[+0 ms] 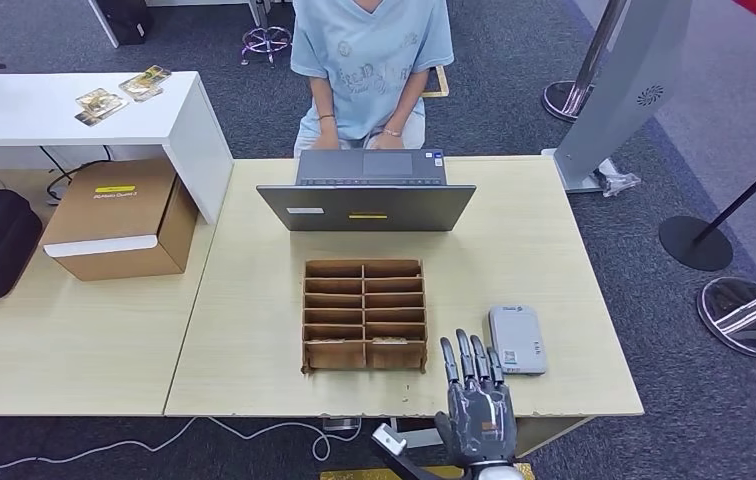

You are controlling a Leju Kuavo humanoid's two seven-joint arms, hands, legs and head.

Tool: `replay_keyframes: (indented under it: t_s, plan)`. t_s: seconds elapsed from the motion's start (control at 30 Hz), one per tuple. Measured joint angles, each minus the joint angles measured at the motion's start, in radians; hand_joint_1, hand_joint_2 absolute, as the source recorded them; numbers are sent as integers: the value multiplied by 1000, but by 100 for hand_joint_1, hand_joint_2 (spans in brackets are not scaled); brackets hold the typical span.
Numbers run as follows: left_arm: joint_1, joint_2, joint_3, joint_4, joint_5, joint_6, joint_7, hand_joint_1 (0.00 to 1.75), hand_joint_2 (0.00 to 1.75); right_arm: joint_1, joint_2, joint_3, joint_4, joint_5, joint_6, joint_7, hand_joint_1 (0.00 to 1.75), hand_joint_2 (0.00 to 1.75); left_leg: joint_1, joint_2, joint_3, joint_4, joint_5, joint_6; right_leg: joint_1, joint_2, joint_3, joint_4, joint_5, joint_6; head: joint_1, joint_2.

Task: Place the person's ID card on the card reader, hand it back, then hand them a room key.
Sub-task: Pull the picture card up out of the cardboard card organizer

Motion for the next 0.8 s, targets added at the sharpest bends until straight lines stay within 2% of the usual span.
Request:
replay_keyframes:
  t_s: [0.33, 0.63, 0.8]
  plan:
    - [0, 0, 5, 0, -14, -4, 0, 0, 175, -14, -1, 5, 8, 0, -29, 3, 0, 175, 0, 0, 0, 0, 0, 0, 0, 0, 0, 0, 0, 0, 0, 0]
    - [0, 0, 6, 0, -29, -9, -1, 0, 175, -30, -7, 18, 8, 0, -101, 10, 0, 175, 0, 0, 0, 0, 0, 0, 0, 0, 0, 0, 0, 0, 0, 0]
    - [0, 0, 6, 0, -33, -10, -1, 0, 175, -39, -6, 19, 11, 0, -99, -23, 0, 175, 0, 0, 0, 0, 0, 0, 0, 0, 0, 0, 0, 0, 0, 0]
